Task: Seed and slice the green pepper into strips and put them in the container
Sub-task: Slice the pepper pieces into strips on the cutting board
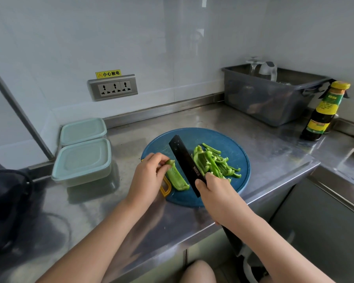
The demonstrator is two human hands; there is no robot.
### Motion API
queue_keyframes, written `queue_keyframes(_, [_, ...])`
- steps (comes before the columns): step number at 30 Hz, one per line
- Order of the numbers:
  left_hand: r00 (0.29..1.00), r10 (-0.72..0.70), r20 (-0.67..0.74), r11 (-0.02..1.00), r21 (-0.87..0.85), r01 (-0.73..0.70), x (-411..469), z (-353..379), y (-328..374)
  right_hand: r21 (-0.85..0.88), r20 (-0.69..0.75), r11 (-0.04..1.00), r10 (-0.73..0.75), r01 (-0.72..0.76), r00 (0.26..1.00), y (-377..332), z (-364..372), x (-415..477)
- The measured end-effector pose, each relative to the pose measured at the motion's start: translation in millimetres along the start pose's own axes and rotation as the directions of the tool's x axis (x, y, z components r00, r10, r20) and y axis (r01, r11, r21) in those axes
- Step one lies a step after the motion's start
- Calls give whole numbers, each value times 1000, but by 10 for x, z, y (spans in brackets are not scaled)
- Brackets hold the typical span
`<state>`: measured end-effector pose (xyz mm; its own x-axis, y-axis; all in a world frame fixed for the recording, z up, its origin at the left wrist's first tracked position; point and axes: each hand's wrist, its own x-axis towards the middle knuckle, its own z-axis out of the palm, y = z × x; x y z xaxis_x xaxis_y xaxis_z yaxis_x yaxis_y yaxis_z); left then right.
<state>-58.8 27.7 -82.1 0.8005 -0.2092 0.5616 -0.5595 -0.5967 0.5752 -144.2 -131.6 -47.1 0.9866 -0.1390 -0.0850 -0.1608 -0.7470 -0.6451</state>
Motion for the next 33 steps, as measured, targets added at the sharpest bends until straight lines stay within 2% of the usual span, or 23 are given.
queue_keyframes(15, [1000,-15,-14,999,31,15,-7,18,18,-59,-4,998,-1,0,1000,2,109,-42])
queue_keyframes(23, [986,-163,-35,985,46,164,7,11,8,-154,-58,987,-53,44,997,6,217,-132])
queue_keyframes(33, [950,-311,1,948,73,310,30,43,-18,-242,-17,970,-34,29,999,-45,228,-57])
